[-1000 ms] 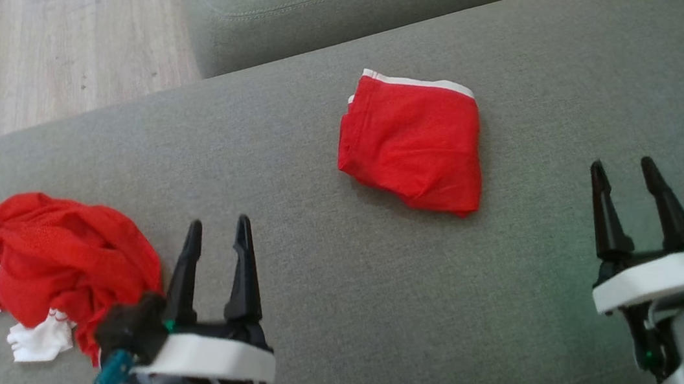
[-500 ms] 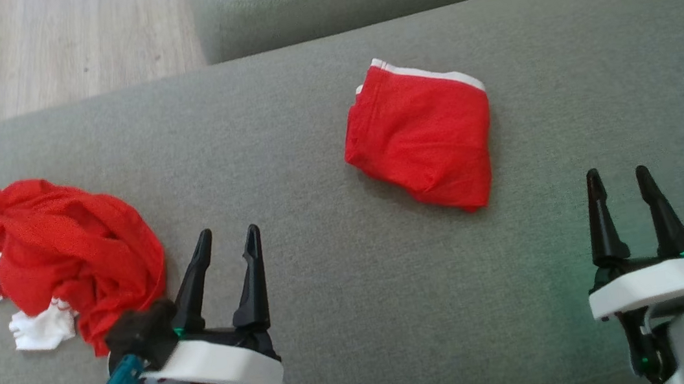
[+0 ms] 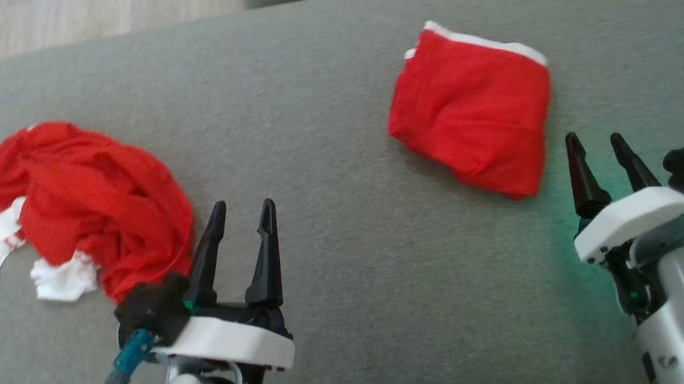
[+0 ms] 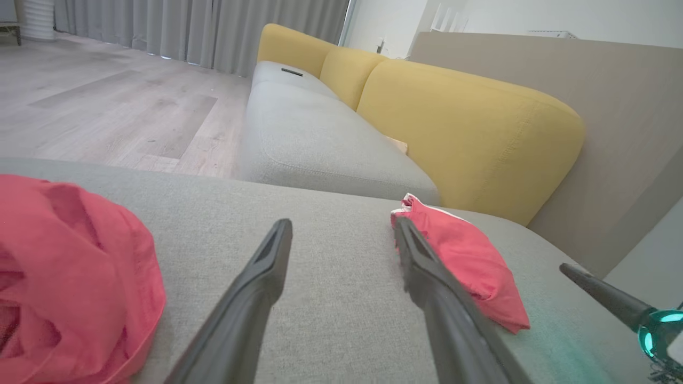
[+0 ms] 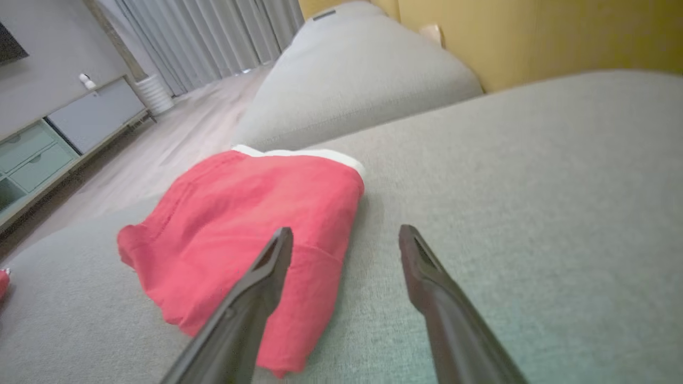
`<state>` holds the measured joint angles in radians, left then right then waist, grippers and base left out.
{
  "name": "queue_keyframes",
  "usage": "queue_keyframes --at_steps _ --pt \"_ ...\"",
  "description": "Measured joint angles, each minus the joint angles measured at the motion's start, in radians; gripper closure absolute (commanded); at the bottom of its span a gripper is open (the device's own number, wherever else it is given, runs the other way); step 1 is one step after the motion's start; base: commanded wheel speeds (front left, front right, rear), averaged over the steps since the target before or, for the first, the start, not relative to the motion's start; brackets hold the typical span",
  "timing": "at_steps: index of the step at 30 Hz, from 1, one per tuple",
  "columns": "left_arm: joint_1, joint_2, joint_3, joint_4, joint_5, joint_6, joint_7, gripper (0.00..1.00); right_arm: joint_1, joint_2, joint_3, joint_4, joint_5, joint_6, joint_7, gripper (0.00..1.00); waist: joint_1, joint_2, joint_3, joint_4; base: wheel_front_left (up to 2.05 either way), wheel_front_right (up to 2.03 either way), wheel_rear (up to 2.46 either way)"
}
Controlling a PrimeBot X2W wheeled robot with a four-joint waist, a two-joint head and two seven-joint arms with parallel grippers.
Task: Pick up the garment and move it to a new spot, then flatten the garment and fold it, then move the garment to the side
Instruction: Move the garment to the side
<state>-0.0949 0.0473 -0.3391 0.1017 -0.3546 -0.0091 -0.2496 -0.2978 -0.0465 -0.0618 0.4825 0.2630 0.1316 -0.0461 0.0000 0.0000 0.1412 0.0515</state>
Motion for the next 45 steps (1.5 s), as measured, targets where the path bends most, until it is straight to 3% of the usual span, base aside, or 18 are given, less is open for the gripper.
queue_keyframes --at_steps 12,19,20,21,22,26,29,34,39,45 --pt "-0.036 0.0 -0.019 0.007 -0.011 0.001 0.0 0.0 -0.219 -0.002 -0.076 0.257 0.176 0.0 0.12 0.0 0.0 0.0 0.069 0.087 0.0 0.0 0.0" --pt "-0.045 0.0 -0.034 0.007 -0.011 0.002 0.0 0.0 -0.303 -0.007 -0.071 0.41 0.148 0.0 0.133 0.0 0.0 0.0 0.09 0.113 0.0 0.0 0.0" --pt "-0.049 0.0 -0.034 0.007 -0.011 0.002 0.0 0.0 -0.314 -0.008 -0.072 0.425 0.132 0.0 0.126 0.53 0.0 0.0 0.09 0.114 0.0 0.0 0.0" --pt "-0.053 0.0 -0.034 0.007 -0.011 0.002 0.0 0.0 -0.324 -0.008 -0.072 0.439 0.119 0.0 0.116 0.94 0.0 0.0 0.091 0.114 0.0 0.0 0.0" --pt "-0.056 0.0 -0.034 0.007 -0.011 0.002 0.0 0.0 -0.332 -0.008 -0.072 0.45 0.096 0.0 0.104 1.0 0.0 0.0 0.09 0.114 0.0 0.0 0.0" --pt "-0.056 0.0 -0.03 0.012 -0.011 0.009 0.0 0.0 -0.338 -0.014 -0.044 0.464 -0.002 0.0 0.08 1.0 0.0 0.0 0.086 0.102 0.0 0.0 0.0" --pt "-0.056 0.0 -0.03 0.014 -0.011 0.009 0.0 0.0 -0.339 -0.049 0.057 0.447 -0.043 0.0 0.101 1.0 0.0 0.0 0.084 0.089 0.0 0.0 0.0" --pt "-0.056 0.0 -0.033 0.014 -0.011 0.009 0.0 0.0 -0.339 -0.2 0.267 0.362 -0.039 0.0 0.166 1.0 0.0 0.0 0.085 0.066 0.0 0.0 0.0" --pt "-0.056 -0.001 -0.035 0.011 -0.011 0.009 0.0 0.0 -0.336 -0.448 0.49 0.223 0.044 0.0 0.232 1.0 0.0 0.0 0.099 0.059 0.0 0.0 0.0" --pt "-0.071 -0.001 -0.035 0.003 -0.021 0.008 0.0 0.0 -0.337 -0.733 0.653 0.102 0.129 0.0 0.26 1.0 0.0 0.0 0.135 0.067 0.0 0.0 0.0"
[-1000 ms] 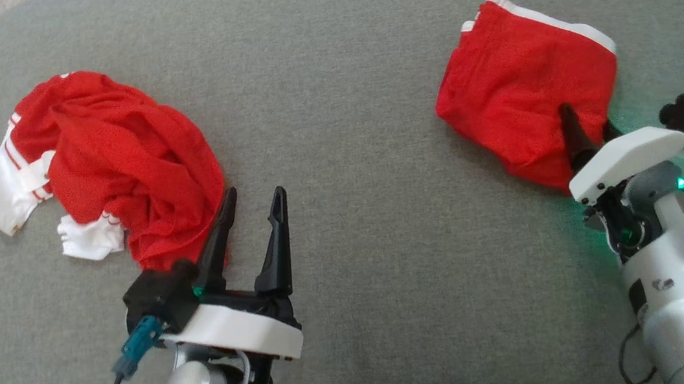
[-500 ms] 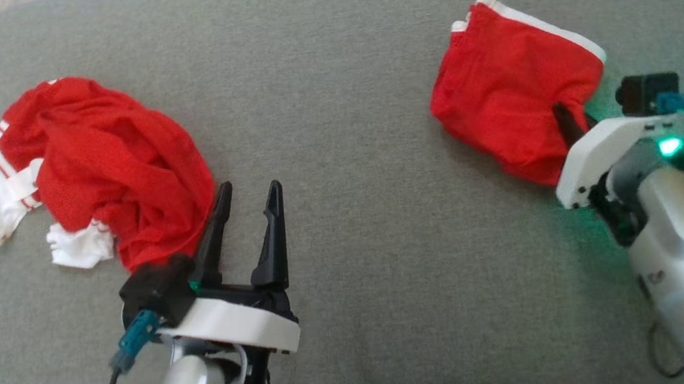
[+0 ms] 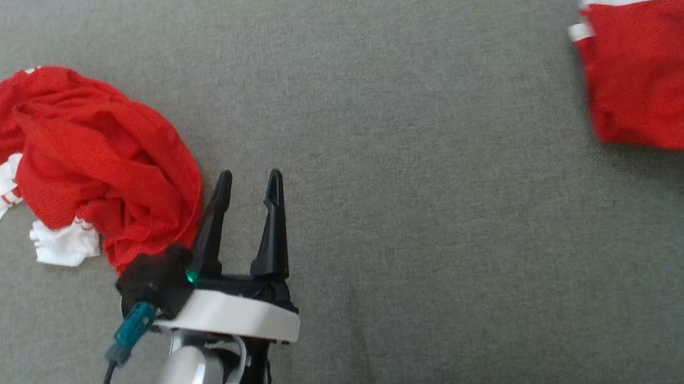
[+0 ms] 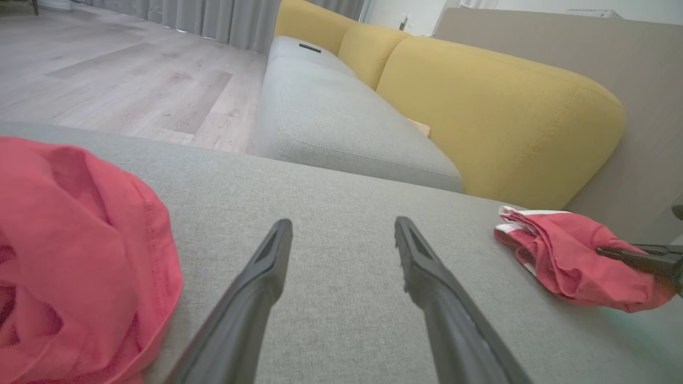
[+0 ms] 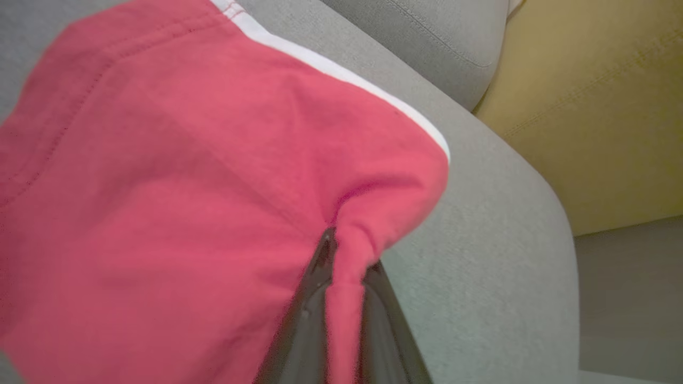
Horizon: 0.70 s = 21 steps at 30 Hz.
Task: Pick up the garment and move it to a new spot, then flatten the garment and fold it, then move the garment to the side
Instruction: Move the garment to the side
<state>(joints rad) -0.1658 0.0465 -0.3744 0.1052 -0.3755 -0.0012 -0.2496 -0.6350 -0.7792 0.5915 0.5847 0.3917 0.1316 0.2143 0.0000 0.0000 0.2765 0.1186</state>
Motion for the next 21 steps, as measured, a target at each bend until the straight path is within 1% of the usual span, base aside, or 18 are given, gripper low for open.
queue_keyframes --at_steps 2,4,9,16,20,21 --pt "-0.012 0.0 0.0 -0.004 0.0 0.0 0.0 0.0 -0.002 -0.063 0.03 -0.016 0.015 0.0 0.006 1.0 0.0 0.0 0.015 0.004 0.0 0.0 0.0" --pt "-0.024 0.0 -0.001 -0.006 0.0 0.0 0.0 0.0 -0.005 -0.112 0.046 -0.02 0.023 0.0 0.006 1.0 0.0 0.0 0.031 0.009 0.0 0.0 0.0" --pt "-0.044 0.0 -0.004 -0.008 0.0 -0.007 0.0 0.0 -0.023 -0.197 0.064 0.009 0.02 0.0 -0.013 1.0 0.0 0.0 0.068 0.023 0.0 0.0 0.0" --pt "-0.064 -0.001 -0.004 -0.014 0.0 -0.007 0.0 0.0 -0.06 -0.239 0.058 0.086 -0.007 0.0 -0.021 1.0 0.0 0.0 0.102 0.037 0.0 0.0 0.0" --pt "-0.066 -0.002 -0.003 -0.017 0.0 -0.007 0.0 0.0 -0.078 -0.238 0.037 0.121 -0.024 0.0 -0.026 1.0 0.0 0.0 0.111 0.037 0.0 0.0 0.0" --pt "-0.066 -0.002 -0.003 -0.017 0.0 -0.007 0.0 0.0 -0.081 -0.235 0.03 0.129 -0.029 0.0 -0.031 0.89 0.0 0.0 0.111 0.036 0.0 0.0 0.0"
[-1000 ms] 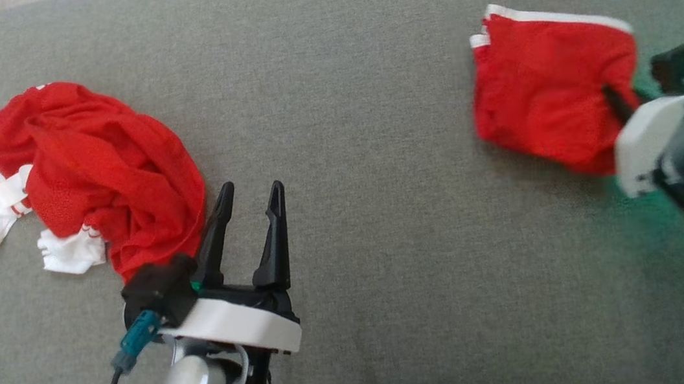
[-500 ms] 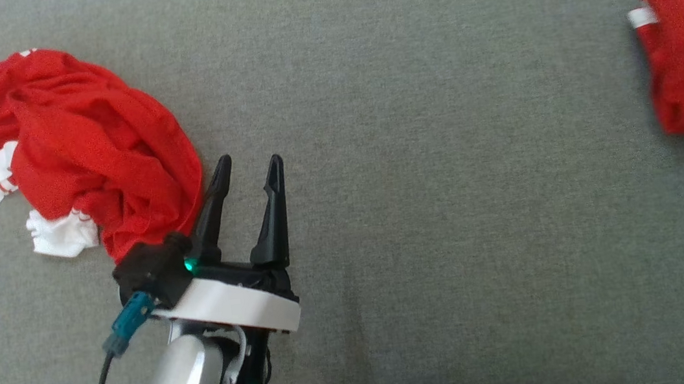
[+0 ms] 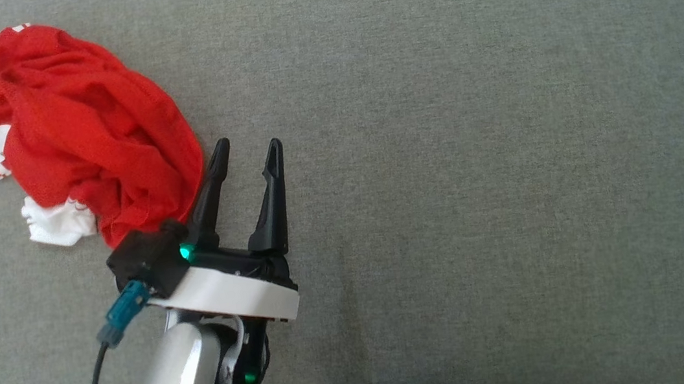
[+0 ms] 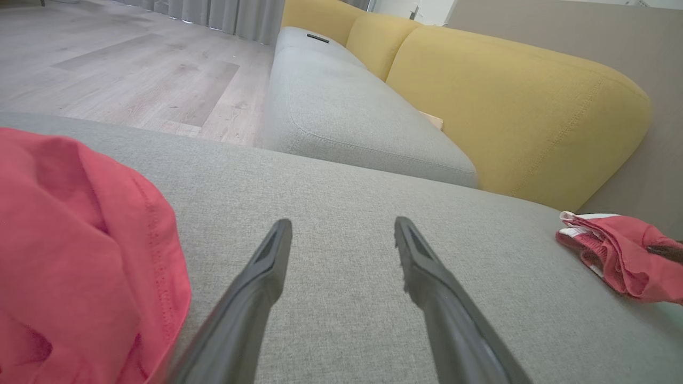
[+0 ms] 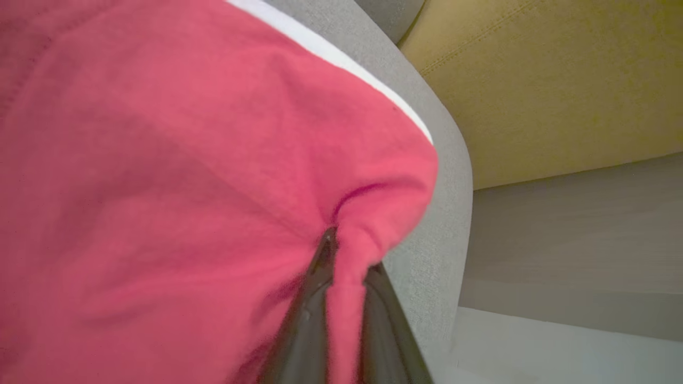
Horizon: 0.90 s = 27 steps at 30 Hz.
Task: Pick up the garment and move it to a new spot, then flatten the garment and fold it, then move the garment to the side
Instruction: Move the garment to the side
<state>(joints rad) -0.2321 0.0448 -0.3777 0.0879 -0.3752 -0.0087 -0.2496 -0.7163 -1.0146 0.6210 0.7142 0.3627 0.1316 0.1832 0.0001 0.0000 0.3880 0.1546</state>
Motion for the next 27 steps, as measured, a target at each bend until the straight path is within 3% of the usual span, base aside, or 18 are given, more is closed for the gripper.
queue_keyframes --at_steps 1,2,7,15,20,27 --pt "0.0 0.0 0.0 0.0 0.0 0.0 0.0 0.0 -0.004 0.002 -0.009 0.008 -0.005 0.0 -0.001 0.53 0.0 0.0 0.0 -0.001 0.0 0.0 0.0" --pt "0.0 0.0 0.0 0.001 0.001 0.0 0.0 0.0 -0.01 0.008 -0.024 0.018 -0.007 0.0 -0.009 0.0 0.0 0.0 -0.001 -0.003 0.0 0.0 0.0" --pt "0.0 0.0 0.005 0.007 0.003 0.001 0.0 0.0 -0.035 0.061 -0.089 0.04 -0.074 0.0 -0.038 0.0 0.0 0.0 -0.02 -0.015 0.0 0.0 0.0" --pt "0.003 0.0 0.039 0.011 0.013 0.0 0.0 0.0 -0.034 0.218 -0.234 -0.005 -0.156 0.0 -0.109 0.0 0.0 0.0 -0.101 -0.054 0.0 0.0 0.0" --pt "0.023 -0.001 0.068 0.009 0.013 0.0 0.0 0.0 -0.008 0.381 -0.393 -0.078 -0.146 0.0 -0.165 0.0 0.0 0.0 -0.168 -0.081 0.0 0.0 0.0" --pt "0.097 -0.001 0.102 0.006 0.013 0.002 0.0 0.0 0.193 0.617 -0.532 -0.286 -0.144 0.0 -0.257 0.0 -0.0001 0.0 -0.261 -0.11 0.0 0.0 0.0"
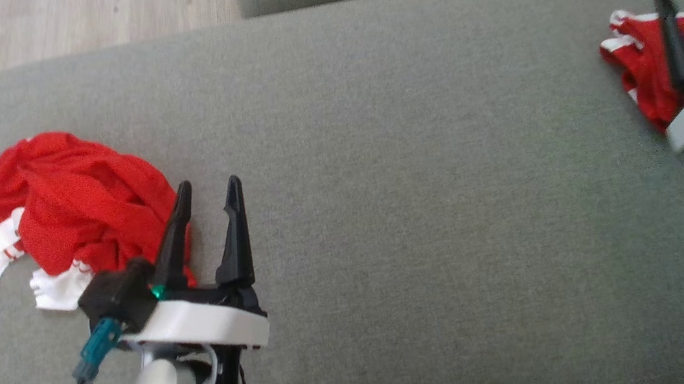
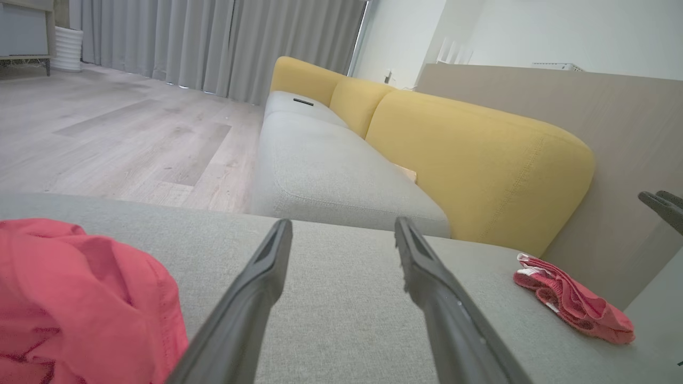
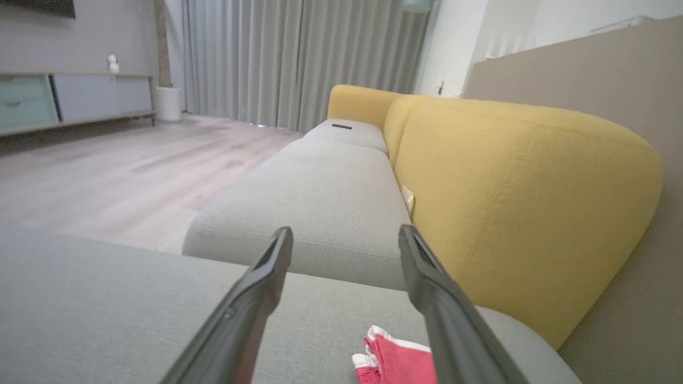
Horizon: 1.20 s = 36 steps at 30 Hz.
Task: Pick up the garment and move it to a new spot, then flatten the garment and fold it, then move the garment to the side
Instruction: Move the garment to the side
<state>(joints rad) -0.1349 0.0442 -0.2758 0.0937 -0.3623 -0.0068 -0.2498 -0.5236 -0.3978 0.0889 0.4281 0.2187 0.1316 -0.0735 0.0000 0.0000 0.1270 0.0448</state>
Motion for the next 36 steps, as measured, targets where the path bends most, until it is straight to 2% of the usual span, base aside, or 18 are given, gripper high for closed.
queue_keyframes --at_steps 7,10,13,24,36 --pt "0.057 0.0 0.028 -0.004 0.0 0.007 0.0 0.0 0.225 0.212 -0.074 -0.162 -0.024 0.0 -0.047 0.0 0.0 0.0 -0.066 -0.013 0.0 0.0 0.0" --pt "0.08 0.001 0.034 0.002 0.003 0.007 0.0 0.0 0.301 0.283 -0.085 -0.185 -0.047 0.0 -0.082 0.0 0.0 0.0 -0.089 -0.014 0.0 0.0 0.0" --pt "0.103 0.001 0.044 0.004 0.009 0.007 0.0 0.0 0.358 0.323 -0.091 -0.189 -0.065 0.0 -0.109 0.0 0.0 0.0 -0.107 -0.016 0.0 0.0 0.0" --pt "0.15 0.001 0.047 0.005 0.02 0.005 0.0 0.0 0.491 0.351 -0.064 -0.2 -0.017 0.0 -0.168 0.0 0.0 0.0 -0.132 -0.02 0.0 0.0 0.0" --pt "0.152 0.002 0.04 0.007 0.034 0.008 0.0 0.0 0.498 0.351 -0.057 -0.196 -0.015 0.0 -0.175 0.0 0.0 0.0 -0.134 -0.021 0.0 0.0 0.0"
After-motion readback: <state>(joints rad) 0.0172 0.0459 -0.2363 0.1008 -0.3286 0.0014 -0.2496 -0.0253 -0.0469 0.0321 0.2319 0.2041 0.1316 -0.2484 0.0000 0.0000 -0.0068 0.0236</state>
